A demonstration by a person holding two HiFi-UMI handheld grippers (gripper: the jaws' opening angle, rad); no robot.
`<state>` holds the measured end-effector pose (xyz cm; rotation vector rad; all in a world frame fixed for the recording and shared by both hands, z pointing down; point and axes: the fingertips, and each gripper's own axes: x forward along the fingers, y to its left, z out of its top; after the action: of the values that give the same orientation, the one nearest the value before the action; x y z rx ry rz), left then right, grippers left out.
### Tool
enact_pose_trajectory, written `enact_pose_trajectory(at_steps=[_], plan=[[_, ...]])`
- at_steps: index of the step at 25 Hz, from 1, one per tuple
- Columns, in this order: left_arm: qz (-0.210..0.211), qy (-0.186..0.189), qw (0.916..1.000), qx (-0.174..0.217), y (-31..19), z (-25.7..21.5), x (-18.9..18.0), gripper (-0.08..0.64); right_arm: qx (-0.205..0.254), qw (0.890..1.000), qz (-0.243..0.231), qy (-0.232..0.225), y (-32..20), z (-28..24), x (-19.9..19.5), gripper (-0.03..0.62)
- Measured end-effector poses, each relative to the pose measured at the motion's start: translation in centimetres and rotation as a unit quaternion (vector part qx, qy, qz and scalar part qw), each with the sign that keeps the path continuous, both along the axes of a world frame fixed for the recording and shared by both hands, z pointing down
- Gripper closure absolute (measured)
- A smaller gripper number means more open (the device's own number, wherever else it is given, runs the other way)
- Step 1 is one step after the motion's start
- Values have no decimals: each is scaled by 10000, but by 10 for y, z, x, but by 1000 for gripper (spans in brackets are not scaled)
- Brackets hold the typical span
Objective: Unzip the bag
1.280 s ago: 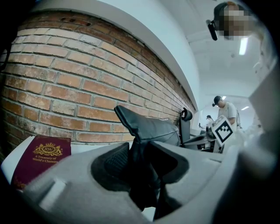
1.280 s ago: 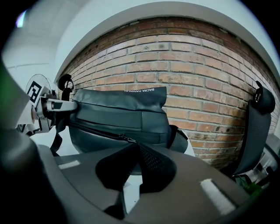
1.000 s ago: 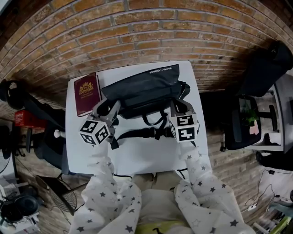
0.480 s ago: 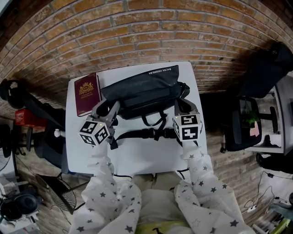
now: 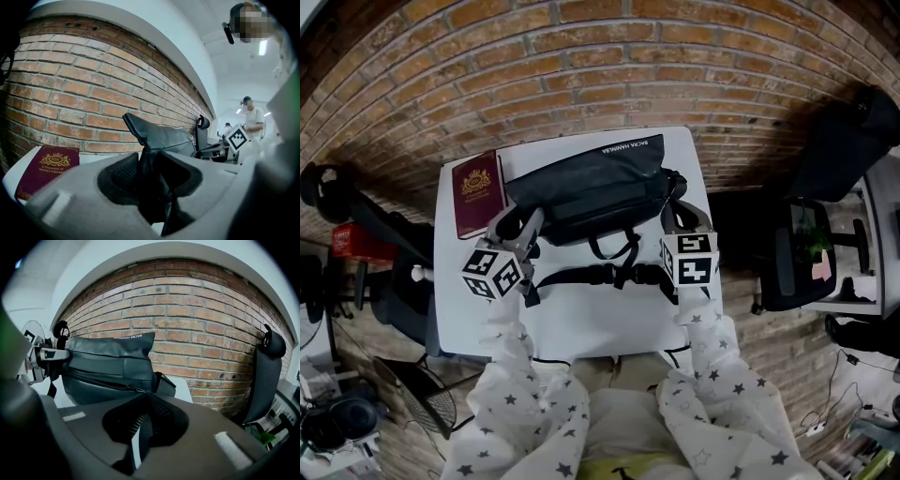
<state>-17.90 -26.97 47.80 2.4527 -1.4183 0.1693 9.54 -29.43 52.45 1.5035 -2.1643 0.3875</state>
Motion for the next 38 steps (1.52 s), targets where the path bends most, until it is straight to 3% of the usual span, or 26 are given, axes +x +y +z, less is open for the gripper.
enact_pose_trajectory(at_steps=[17, 24, 28, 30, 33, 38], plan=[[-60, -25, 10000, 2, 0, 0, 0, 417, -23, 9998, 171, -18, -5, 1, 16, 578], [-97, 13, 9999, -41, 2, -2, 0, 408, -36, 9991, 101, -419, -1, 2, 16, 568], [-347, 32, 9994, 64, 9, -10, -5, 401, 117, 9968, 41, -786, 1, -6, 19, 479], [-431, 56, 9990, 120, 15, -15, -7, 402, 221, 9957, -99, -895, 4, -13, 19, 469], [-554, -66, 9983, 181, 24, -21, -9, 414, 392, 9935, -262, -1039, 10, -23, 18, 482], [-540, -213, 9978, 305, 43, -34, 0, 538, 654, 9879, -495, -1315, 18, -43, 15, 572]])
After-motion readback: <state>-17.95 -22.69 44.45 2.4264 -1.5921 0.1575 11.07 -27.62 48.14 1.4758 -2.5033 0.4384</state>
